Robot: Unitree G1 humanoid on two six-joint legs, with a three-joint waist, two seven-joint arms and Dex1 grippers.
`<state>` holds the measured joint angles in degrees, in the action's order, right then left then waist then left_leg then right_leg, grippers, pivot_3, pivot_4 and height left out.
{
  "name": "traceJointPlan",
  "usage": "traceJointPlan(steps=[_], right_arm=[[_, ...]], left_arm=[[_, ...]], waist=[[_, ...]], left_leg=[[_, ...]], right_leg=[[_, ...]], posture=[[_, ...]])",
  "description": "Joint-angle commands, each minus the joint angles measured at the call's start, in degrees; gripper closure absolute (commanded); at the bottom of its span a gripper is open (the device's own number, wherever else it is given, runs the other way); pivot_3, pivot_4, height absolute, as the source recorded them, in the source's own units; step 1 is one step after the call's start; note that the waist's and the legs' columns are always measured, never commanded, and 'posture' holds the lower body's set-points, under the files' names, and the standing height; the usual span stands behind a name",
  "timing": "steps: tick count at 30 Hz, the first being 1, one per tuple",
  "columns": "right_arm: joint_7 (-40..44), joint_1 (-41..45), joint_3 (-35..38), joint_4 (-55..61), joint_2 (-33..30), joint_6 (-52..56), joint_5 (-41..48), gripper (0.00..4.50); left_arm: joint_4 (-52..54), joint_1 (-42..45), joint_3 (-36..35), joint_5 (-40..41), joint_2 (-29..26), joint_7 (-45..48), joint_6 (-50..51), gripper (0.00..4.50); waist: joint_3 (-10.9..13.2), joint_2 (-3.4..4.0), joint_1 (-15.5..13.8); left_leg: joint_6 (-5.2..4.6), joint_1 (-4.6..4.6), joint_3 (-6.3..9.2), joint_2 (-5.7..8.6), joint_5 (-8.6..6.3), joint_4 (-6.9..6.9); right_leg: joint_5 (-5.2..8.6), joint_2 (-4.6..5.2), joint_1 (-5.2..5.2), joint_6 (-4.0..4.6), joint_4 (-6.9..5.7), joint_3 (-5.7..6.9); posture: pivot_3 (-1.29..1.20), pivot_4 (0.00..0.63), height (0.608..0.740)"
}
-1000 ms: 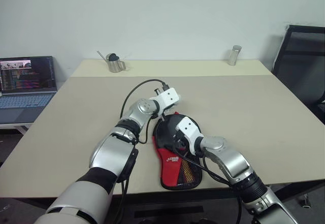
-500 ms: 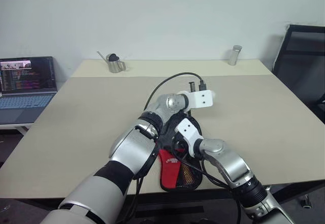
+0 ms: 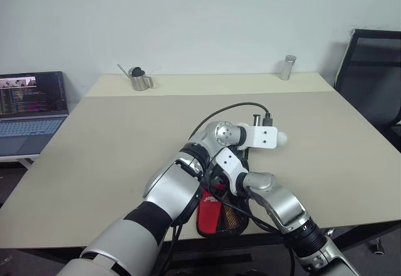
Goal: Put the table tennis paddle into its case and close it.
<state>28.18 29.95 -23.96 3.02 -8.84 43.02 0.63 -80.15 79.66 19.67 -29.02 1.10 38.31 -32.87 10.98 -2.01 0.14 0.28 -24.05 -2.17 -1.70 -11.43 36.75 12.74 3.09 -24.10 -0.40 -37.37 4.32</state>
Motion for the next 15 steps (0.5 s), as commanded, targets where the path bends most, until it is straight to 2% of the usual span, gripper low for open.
traceJointPlan(steps=[1,4,12,15], right_arm=[[0.6,-2.2,-3.1,-6.8,0.0,3.2,-1.0,0.00],[0.7,-2.0,-3.1,-7.2,0.3,2.8,-1.2,0.00],[1.1,-0.6,-2.7,-9.3,0.8,1.5,-1.5,0.00],[1.0,-0.1,-2.3,-10.1,1.1,0.9,-1.4,0.00]], left_arm=[[2.3,-0.4,-1.3,2.3,1.5,2.7,-0.2,4.11],[2.4,-0.3,-2.3,3.3,0.8,3.7,1.2,3.08],[2.6,1.0,-3.0,2.6,-2.9,-5.7,5.9,0.15],[2.7,1.1,-3.7,3.2,-5.6,-5.6,6.5,0.15]], waist=[[0.0,0.05,0.1],[-0.1,0.10,0.2],[-0.2,0.20,0.4],[-0.2,0.22,0.7]], left_leg=[[0.00,0.01,-0.01,-0.01,0.00,0.00],[-0.01,0.03,-0.03,-0.02,-0.01,0.00],[-0.01,0.14,-0.04,-0.05,-0.01,-0.01],[-0.01,0.16,-0.03,-0.05,-0.01,-0.01]], right_leg=[[0.00,-0.01,0.00,0.00,0.00,0.01],[0.00,-0.02,0.00,0.00,0.01,0.03],[-0.01,-0.04,0.04,-0.02,-0.04,0.00],[-0.01,-0.05,0.03,-0.02,-0.08,0.01]], posture=[[0.00,0.150,0.740],[0.00,0.150,0.740],[0.00,0.150,0.740],[0.00,0.150,0.740]])
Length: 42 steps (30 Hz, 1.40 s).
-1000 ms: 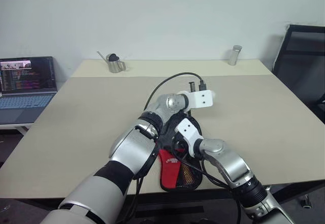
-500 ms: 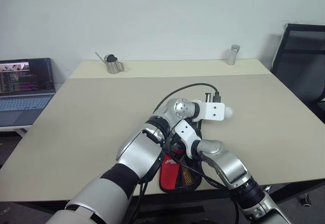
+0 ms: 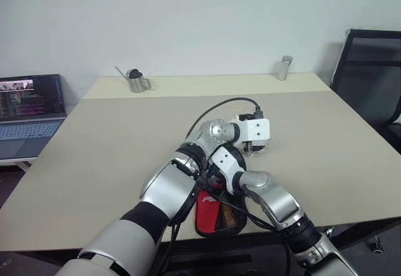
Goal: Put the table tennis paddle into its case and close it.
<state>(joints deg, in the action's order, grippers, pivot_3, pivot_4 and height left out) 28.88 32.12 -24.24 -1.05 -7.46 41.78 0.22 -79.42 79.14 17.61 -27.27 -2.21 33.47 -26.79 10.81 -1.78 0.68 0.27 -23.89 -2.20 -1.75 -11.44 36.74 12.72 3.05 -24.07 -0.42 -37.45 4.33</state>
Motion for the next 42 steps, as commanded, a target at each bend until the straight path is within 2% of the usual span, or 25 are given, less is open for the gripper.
traceJointPlan(steps=[1,7,13,17,23,28,30,33,42], right_arm=[[0.3,-2.1,-1.8,-6.2,-0.2,2.1,-1.0,0.00],[0.1,-2.2,-0.2,-4.8,0.7,2.9,-0.1,0.00],[0.6,-2.6,3.0,3.8,0.9,7.9,3.4,0.00],[1.8,-2.1,6.1,13.6,0.0,14.2,7.8,0.00],[3.6,0.7,14.7,28.0,-4.4,26.7,16.2,0.00],[6.3,3.2,21.6,33.2,-13.9,31.2,20.8,0.00],[6.2,4.1,24.1,31.9,-17.0,30.8,21.3,0.00],[4.3,5.3,26.3,27.0,-18.3,28.2,20.4,0.00],[-6.9,13.9,26.4,-5.9,-10.7,8.2,12.4,0.00]], left_arm=[[2.0,1.5,-2.0,1.8,-3.0,-0.6,0.6,0.15],[2.9,0.7,-6.3,6.4,-8.6,2.5,0.8,0.15],[5.2,-3.3,-15.8,17.8,-13.2,15.2,4.0,0.15],[8.8,-8.2,-18.8,23.2,-15.2,24.5,6.0,0.15],[19.0,-16.5,-18.4,27.4,-15.9,32.3,10.5,0.15],[28.2,-23.4,-16.3,28.2,-16.2,35.4,14.7,0.15],[31.0,-25.8,-14.8,27.7,-16.7,36.2,15.6,0.15],[33.2,-27.7,-13.1,27.4,-17.1,36.7,16.6,0.15],[29.9,-27.7,-10.1,26.0,-17.0,34.7,14.8,0.15]], waist=[[0.0,0.00,0.2],[0.0,0.00,0.5],[0.0,0.00,0.5],[0.0,-0.01,0.5],[0.1,0.00,0.2],[0.1,0.00,-0.4],[0.1,0.00,-0.5],[0.1,0.00,-0.5],[0.1,0.00,-0.5]], left_leg=[[0.00,0.00,0.00,0.00,0.00,0.00],[0.00,-0.01,-0.01,0.00,0.00,0.00],[0.00,-0.08,-0.01,0.00,0.00,-0.01],[0.00,-0.22,0.02,0.02,0.00,0.00],[0.00,-0.60,0.23,0.04,0.00,0.13],[0.00,-0.63,0.25,0.04,0.00,0.13],[0.00,-0.63,0.25,0.05,0.00,0.12],[0.00,-0.62,0.24,0.02,0.00,0.10],[-0.02,-0.61,0.16,0.06,0.00,0.09]], right_leg=[[0.00,0.00,0.00,0.00,-0.01,-0.01],[0.00,0.00,0.00,0.00,-0.02,0.00],[0.00,0.01,-0.02,0.00,0.03,-0.03],[-0.01,0.02,-0.08,0.01,0.06,-0.02],[-0.02,0.02,-0.27,0.01,0.12,0.05],[-0.03,0.03,-0.26,0.00,0.19,0.07],[-0.03,0.04,-0.25,0.00,0.23,0.07],[-0.04,0.01,-0.26,0.00,0.23,0.07],[-0.08,-0.01,-0.26,0.01,0.23,0.01]], posture=[[0.00,0.150,0.740],[0.00,0.150,0.740],[0.00,0.150,0.740],[0.00,0.150,0.740],[0.00,0.150,0.740],[0.00,0.150,0.740],[0.00,0.150,0.740],[0.00,0.150,0.740],[0.00,0.150,0.740]])
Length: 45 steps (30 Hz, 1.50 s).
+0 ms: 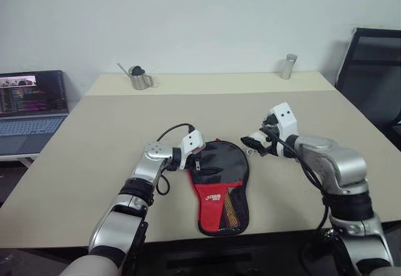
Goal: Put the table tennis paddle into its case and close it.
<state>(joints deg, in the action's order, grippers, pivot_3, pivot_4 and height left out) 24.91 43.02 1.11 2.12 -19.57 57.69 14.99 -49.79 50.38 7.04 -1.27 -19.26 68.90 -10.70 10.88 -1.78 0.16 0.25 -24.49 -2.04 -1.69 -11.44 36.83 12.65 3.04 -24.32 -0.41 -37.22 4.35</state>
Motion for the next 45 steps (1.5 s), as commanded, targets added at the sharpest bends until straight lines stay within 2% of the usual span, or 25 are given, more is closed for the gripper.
traceJointPlan(steps=[1,7,12,23,26,33,35,37,40,45], right_arm=[[-3.6,3.9,1.2,-12.4,2.0,-9.7,-2.8,0.00],[-6.4,11.0,1.2,-33.9,4.6,-23.2,-6.1,0.00],[-6.6,14.0,0.5,-44.5,5.5,-29.8,-8.0,0.00],[-7.0,14.8,1.0,-51.9,5.5,-34.0,-10.0,0.00],[-7.3,14.7,1.3,-51.7,5.6,-34.1,-9.7,0.63],[-7.5,13.5,1.2,-50.4,6.2,-33.0,-9.4,3.09],[-7.8,13.2,1.3,-49.9,6.3,-32.6,-9.3,3.62],[-8.2,12.7,1.5,-48.6,6.4,-31.8,-9.1,3.91],[-8.7,11.3,1.9,-44.6,6.2,-29.7,-8.4,3.98],[-8.8,3.8,3.5,-26.9,4.4,-19.5,-6.1,3.98]], left_arm=[[0.2,1.1,0.6,0.0,0.1,-0.8,-1.3,0.15],[1.0,0.0,1.1,0.4,0.4,-1.1,-1.1,0.15],[1.4,-0.5,1.3,0.5,0.2,-1.4,-0.9,0.15],[1.8,-0.8,1.7,0.4,0.2,-1.6,-1.0,0.15],[1.3,-0.6,2.0,0.1,0.5,-1.9,-1.3,0.12],[-3.6,0.9,4.1,-1.8,2.5,-1.4,-3.6,0.12],[-5.2,0.6,5.1,-2.7,2.7,-0.8,-4.8,0.12],[-7.3,0.0,6.4,-4.0,2.6,-0.6,-6.6,0.12],[-9.9,-1.0,7.0,-4.5,2.6,0.1,-7.6,0.12],[-12.4,-1.9,6.8,-4.5,3.1,0.3,-8.1,0.12]], waist=[[0.0,0.00,0.0],[0.0,0.03,0.0],[0.0,0.03,0.1],[0.0,0.04,0.2],[0.0,0.04,0.2],[0.0,0.04,0.1],[0.0,0.04,0.1],[0.0,0.06,0.1],[0.0,0.10,0.1],[-0.3,0.31,0.0]], left_leg=[[0.00,-0.03,0.00,0.00,0.00,0.00],[-0.01,-0.06,-0.07,0.02,0.00,0.01],[-0.02,-0.07,-0.07,0.00,0.00,-0.01],[-0.02,-0.06,-0.07,-0.01,0.00,0.00],[-0.02,-0.06,-0.07,-0.01,0.00,0.00],[-0.02,-0.06,-0.08,0.00,0.00,0.02],[-0.02,-0.03,-0.09,0.00,0.00,0.02],[-0.02,0.04,-0.09,0.00,0.00,0.02],[-0.02,0.14,-0.09,-0.02,0.00,0.00],[-0.03,0.15,-0.06,-0.01,-0.01,0.00]], right_leg=[[0.00,0.00,-0.01,-0.01,0.02,0.00],[-0.04,0.01,-0.05,-0.05,0.03,-0.05],[-0.04,0.00,-0.06,-0.05,0.02,-0.04],[-0.04,0.00,-0.05,-0.05,0.00,-0.07],[-0.05,0.00,-0.05,-0.04,-0.01,-0.07],[-0.05,0.00,-0.04,-0.04,-0.01,-0.06],[-0.05,0.01,-0.02,-0.05,-0.01,-0.07],[-0.05,0.01,0.03,-0.05,-0.02,-0.09],[-0.05,0.01,0.13,-0.05,-0.01,-0.09],[-0.04,0.01,0.18,-0.06,0.02,-0.09]], posture=[[0.00,0.150,0.740],[0.00,0.150,0.740],[0.00,0.150,0.740],[0.00,0.150,0.740],[0.00,0.150,0.740],[0.00,0.150,0.740],[0.00,0.150,0.740],[0.00,0.150,0.740],[0.00,0.150,0.740],[0.00,0.150,0.740]])
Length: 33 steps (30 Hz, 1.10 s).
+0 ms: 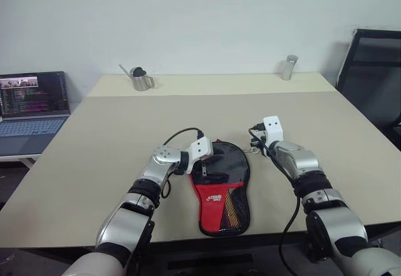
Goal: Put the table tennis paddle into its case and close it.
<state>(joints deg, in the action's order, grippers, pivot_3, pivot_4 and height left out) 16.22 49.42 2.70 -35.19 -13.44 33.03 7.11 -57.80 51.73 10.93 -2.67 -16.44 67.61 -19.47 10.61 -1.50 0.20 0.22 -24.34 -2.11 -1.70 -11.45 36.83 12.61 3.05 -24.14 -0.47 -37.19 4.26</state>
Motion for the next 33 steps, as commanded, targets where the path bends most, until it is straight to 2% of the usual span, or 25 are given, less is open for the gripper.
traceJointPlan(steps=[1,7,12,18,25,33], right_arm=[[-0.1,-4.7,2.2,14.8,-2.2,7.9,2.3,3.98],[-0.5,-17.5,4.1,41.4,-4.8,24.8,7.1,3.98],[-1.8,-25.5,4.1,58.2,-4.4,35.7,10.3,3.98],[-2.3,-29.7,4.8,70.3,-2.1,45.7,14.3,3.98],[5.2,-35.1,8.1,81.7,-5.7,58.6,23.2,3.98],[9.0,-44.0,9.6,86.6,-10.3,59.5,30.2,3.98]], left_arm=[[-4.7,-3.2,2.9,-3.1,0.4,1.6,0.7,0.12],[-6.6,-2.3,2.7,-3.1,1.4,1.1,0.3,0.12],[-7.9,-1.5,2.7,-3.2,2.2,0.9,0.1,0.12],[-8.7,-1.2,2.9,-3.6,2.7,0.4,-0.2,0.12],[-9.1,-0.8,3.0,-3.8,2.6,0.4,-0.2,0.12],[-9.4,-0.1,3.3,-4.4,3.1,0.2,-0.1,0.12]], waist=[[-0.1,0.10,-0.1],[-0.4,0.33,-0.9],[-0.6,0.33,-1.0],[-0.8,0.36,-1.2],[-1.0,0.26,-1.4],[-1.0,0.24,-1.8]], left_leg=[[-0.01,0.01,-0.01,0.00,-0.01,0.00],[-0.05,0.02,0.08,0.02,-0.04,0.01],[-0.11,0.04,0.06,0.00,-0.08,0.03],[-0.12,0.07,0.09,0.01,-0.08,0.03],[-0.16,0.05,0.08,0.02,-0.12,0.04],[-0.20,-0.03,0.17,0.08,-0.22,0.00]], right_leg=[[0.00,0.00,0.00,0.00,-0.01,-0.01],[0.01,0.01,0.07,0.00,0.06,0.06],[0.02,0.01,0.08,0.00,0.11,0.04],[0.02,0.02,0.11,0.00,0.13,0.07],[0.03,0.06,0.13,0.00,0.22,0.06],[0.10,0.10,0.15,-0.06,0.36,0.15]], posture=[[0.00,0.150,0.740],[0.00,0.150,0.740],[0.00,0.150,0.740],[0.00,0.150,0.740],[0.00,0.150,0.740],[0.00,0.150,0.740]])
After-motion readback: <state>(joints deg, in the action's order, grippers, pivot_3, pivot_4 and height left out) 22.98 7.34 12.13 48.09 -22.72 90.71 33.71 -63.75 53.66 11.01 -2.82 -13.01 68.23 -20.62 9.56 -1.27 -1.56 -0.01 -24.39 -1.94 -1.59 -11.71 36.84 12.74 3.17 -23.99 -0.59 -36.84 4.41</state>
